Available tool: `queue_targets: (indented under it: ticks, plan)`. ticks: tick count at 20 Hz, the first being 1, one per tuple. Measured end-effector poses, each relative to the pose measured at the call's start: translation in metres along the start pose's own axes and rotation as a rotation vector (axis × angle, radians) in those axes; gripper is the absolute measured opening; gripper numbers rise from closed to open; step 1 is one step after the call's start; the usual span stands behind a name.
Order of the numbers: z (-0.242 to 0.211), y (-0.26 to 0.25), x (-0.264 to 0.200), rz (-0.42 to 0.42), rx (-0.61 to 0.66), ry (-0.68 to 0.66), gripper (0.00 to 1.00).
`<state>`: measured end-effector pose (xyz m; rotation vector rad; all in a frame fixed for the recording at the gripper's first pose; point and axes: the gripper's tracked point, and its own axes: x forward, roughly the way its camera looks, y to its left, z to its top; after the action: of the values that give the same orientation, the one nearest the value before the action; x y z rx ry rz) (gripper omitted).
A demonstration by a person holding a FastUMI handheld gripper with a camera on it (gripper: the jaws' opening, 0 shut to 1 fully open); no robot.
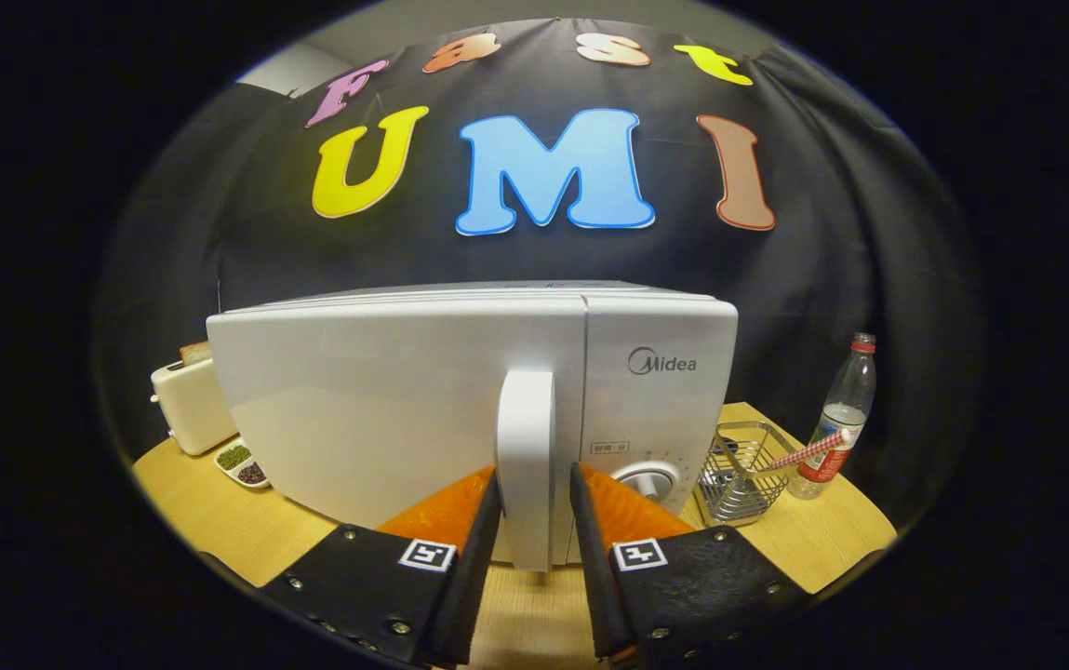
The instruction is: Open the microwave, put the food inside, and close the microwave door.
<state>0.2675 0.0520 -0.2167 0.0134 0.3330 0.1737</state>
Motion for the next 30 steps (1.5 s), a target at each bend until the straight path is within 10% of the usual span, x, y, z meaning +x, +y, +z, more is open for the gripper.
queue_targets:
  ticks: [6,16,30]
  plan:
    - [-0.002,0.004,0.001,-0.020,-0.002,0.027,0.19]
    - [-0.005,0.003,-0.002,0.002,-0.038,0.070,0.03]
    - [-0.029,0.044,-0.099,-0.028,-0.015,0.099,0.13]
